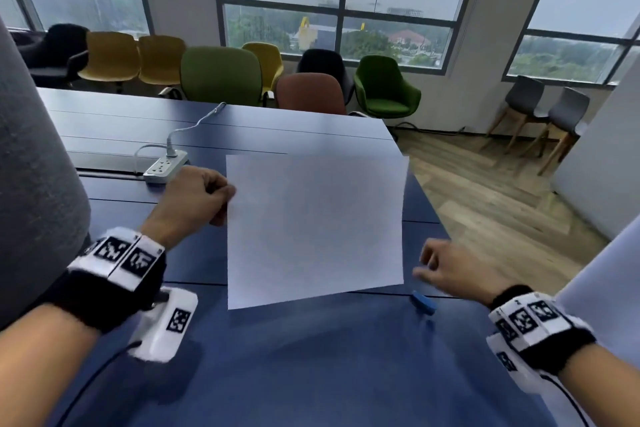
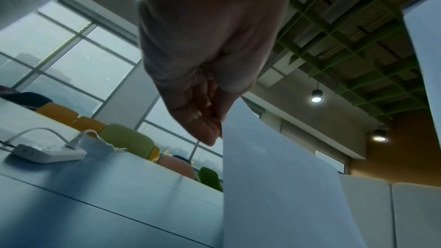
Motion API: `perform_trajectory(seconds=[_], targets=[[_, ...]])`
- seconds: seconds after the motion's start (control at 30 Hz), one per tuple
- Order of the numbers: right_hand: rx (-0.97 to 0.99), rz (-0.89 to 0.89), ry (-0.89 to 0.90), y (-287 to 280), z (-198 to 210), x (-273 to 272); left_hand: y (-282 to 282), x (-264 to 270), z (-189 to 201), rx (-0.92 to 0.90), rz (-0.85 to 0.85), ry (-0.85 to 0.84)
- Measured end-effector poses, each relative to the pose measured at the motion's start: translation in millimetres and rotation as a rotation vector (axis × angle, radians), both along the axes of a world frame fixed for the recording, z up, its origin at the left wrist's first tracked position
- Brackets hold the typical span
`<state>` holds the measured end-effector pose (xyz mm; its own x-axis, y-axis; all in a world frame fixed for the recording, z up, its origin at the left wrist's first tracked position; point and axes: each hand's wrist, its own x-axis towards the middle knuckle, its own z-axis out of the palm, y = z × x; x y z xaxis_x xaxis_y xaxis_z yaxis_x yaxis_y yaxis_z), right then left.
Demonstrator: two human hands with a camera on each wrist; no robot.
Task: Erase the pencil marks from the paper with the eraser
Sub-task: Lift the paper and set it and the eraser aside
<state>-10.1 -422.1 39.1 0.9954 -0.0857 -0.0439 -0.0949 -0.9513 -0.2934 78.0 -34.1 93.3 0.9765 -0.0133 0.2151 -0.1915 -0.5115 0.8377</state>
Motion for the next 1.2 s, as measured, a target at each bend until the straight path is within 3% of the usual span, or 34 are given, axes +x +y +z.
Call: perform_trajectory(seconds=[0.07,0.23,0.37,0.5,0.77,0.97,1.03,1.13,1.2], targets=[[-0.102,0.068,0.178,-1,-19,-7,-12,26,-3,0.009,-0.01,0.075],[-0.041,0.079,0.21,0,-32,-5,-36,92,-38,0.104,-0.025,0.164],[-0.048,-0.042,0.082,-4,-2,10,-57,116,-57,0.234,0.029,0.157],[0.021,-0.023,-0.023,7,26,42,-67,132,-73,0.341,0.059,0.206],[-0.024,0.016,0.102,37,-33,117,-75,152,-96,0.372,0.084,0.269],[-0.004,0.011,0.116,23,-39,115,-51,148,-93,0.35,0.025,0.356],[0.016,0.013,0.063,16,-34,102,-33,133,-84,0.454,-0.021,0.326],[0.077,-0.002,-0.031,9,-18,60,7,93,-80,0.749,-0.136,0.253],[0.091,0.002,-0.041,6,-11,23,38,61,-87,0.902,-0.216,0.287]])
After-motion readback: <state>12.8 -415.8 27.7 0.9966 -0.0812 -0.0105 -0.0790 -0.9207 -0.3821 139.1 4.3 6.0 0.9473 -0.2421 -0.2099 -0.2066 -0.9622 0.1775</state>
